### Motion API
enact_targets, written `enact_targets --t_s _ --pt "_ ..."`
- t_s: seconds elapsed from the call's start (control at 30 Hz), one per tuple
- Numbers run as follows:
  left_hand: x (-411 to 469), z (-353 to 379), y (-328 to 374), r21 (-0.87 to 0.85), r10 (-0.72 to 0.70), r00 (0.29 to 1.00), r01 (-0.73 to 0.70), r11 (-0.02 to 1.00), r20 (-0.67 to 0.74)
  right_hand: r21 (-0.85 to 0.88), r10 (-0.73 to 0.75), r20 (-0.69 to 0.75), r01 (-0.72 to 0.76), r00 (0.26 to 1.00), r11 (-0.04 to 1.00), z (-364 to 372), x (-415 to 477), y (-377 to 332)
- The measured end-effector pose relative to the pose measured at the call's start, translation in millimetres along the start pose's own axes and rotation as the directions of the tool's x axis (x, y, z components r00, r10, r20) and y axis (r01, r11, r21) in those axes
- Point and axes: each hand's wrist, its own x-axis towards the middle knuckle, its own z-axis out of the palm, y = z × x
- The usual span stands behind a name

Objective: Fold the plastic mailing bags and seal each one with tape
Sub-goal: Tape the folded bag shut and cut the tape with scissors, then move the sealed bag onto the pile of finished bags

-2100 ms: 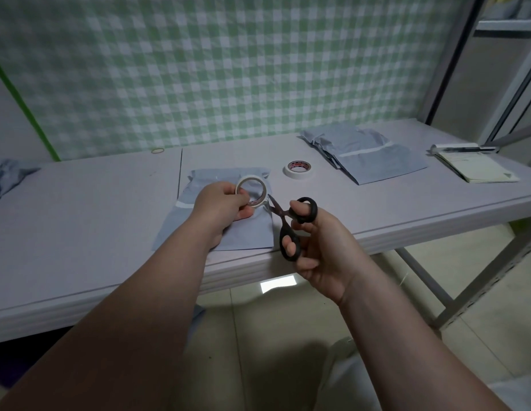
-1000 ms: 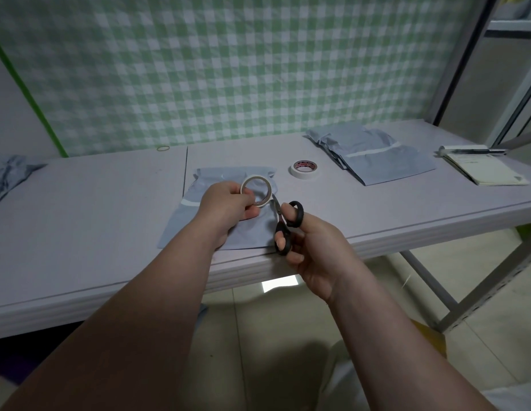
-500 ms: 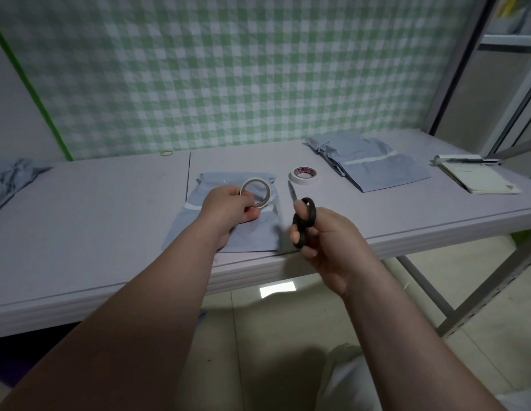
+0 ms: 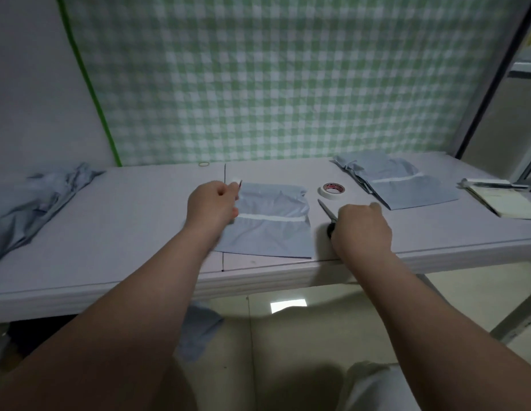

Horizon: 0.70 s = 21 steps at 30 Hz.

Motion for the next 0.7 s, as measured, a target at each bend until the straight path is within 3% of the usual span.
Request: enact_targets --t_s 0.07,0.17,0.37,0.47,0.57,0.63,0.7 --pt "2 -13 -8 0.246 0.111 0.993 -0.1 0.964 -0.03 -0.111 -0.06 -0.039 0.055 0.997 0.992 -1 -1 -6" --pt "8 -30 -25 0.481 0.182 0.983 -0.144 0.865 -0.033 -0.078 -0.151 -0.116 0.143 0.982 0.987 -3 -4 -22" --pt "13 -48 -48 0.734 0.063 0.998 -0.063 0.677 0.028 0.111 -0.378 -0.169 0.399 0.91 0.91 14 -11 -63" --pt "7 -49 -48 0.812 0.041 0.999 -0.041 0.583 0.021 0.17 -0.459 -0.108 0.471 0.882 0.865 24 -15 -76" --pt "-1 -38 -35 0.836 0.218 0.975 -0.159 0.525 0.048 0.138 -0.472 0.076 0.459 0.879 0.878 31 -15 -82" --pt "-4 -23 -25 0.75 0.329 0.922 -0.364 0.551 0.206 0.144 -0.475 0.123 0.458 0.871 0.877 34 -13 -84" --pt "-12 -4 -18 0.554 0.339 0.838 -0.539 0.634 0.427 0.142 -0.495 0.179 0.476 0.85 0.868 37 -12 -83"
